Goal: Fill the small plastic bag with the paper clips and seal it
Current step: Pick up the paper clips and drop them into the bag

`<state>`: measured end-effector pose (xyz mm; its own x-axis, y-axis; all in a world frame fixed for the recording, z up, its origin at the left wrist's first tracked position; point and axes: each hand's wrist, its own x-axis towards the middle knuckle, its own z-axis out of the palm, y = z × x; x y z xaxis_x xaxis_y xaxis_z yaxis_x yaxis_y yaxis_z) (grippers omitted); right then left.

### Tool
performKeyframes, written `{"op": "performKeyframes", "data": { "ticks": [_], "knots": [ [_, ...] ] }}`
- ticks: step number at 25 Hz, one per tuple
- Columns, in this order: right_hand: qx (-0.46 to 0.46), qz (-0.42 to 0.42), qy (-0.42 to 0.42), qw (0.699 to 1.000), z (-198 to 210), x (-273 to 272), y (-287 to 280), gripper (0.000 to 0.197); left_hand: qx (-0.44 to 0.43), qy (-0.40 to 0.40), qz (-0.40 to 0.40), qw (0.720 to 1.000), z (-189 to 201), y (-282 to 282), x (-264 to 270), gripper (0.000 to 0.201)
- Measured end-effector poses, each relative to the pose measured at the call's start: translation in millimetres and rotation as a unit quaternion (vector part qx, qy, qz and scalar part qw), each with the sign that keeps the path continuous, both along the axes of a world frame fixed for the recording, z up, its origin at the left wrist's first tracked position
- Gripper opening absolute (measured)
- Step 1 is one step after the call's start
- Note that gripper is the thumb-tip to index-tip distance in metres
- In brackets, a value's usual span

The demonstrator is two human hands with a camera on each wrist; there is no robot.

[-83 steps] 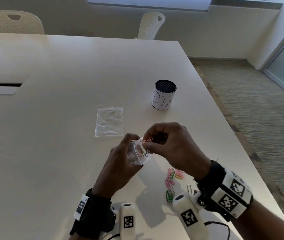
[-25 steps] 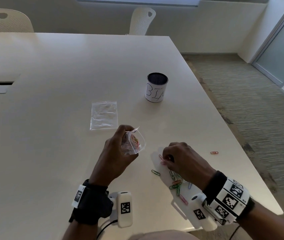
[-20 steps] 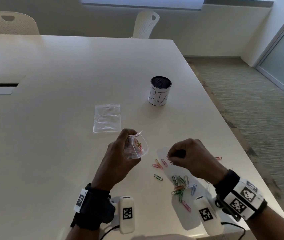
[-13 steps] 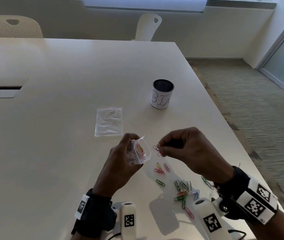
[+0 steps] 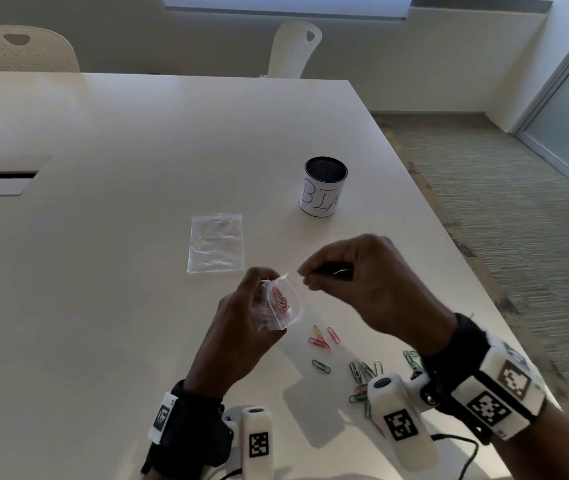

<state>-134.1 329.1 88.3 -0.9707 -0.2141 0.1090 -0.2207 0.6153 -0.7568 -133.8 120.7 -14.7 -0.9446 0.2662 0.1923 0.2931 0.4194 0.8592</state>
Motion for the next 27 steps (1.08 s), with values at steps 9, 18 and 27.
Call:
{"op": "performKeyframes", "data": {
  "ticks": [9, 18, 27],
  "knots": [
    [0.155, -0.184, -0.055, 0.969, -49.6, 39.2, 141.7, 0.013, -0.022, -0.002, 0.008, 1.0, -0.5, -1.5, 0.9, 0.063],
    [0.199, -0.136, -0.088, 0.967, -97.5, 81.5, 121.1, 0.024, -0.014, -0.007, 0.011, 1.0, -0.2, -0.4, 0.4, 0.062],
    [0.276, -0.121, -0.262, 0.917, -58.3, 108.4, 119.4, 0.099, -0.017, -0.016, 0.011, 1.0, -1.9, -0.5, 1.2, 0.061]
  ]
}}
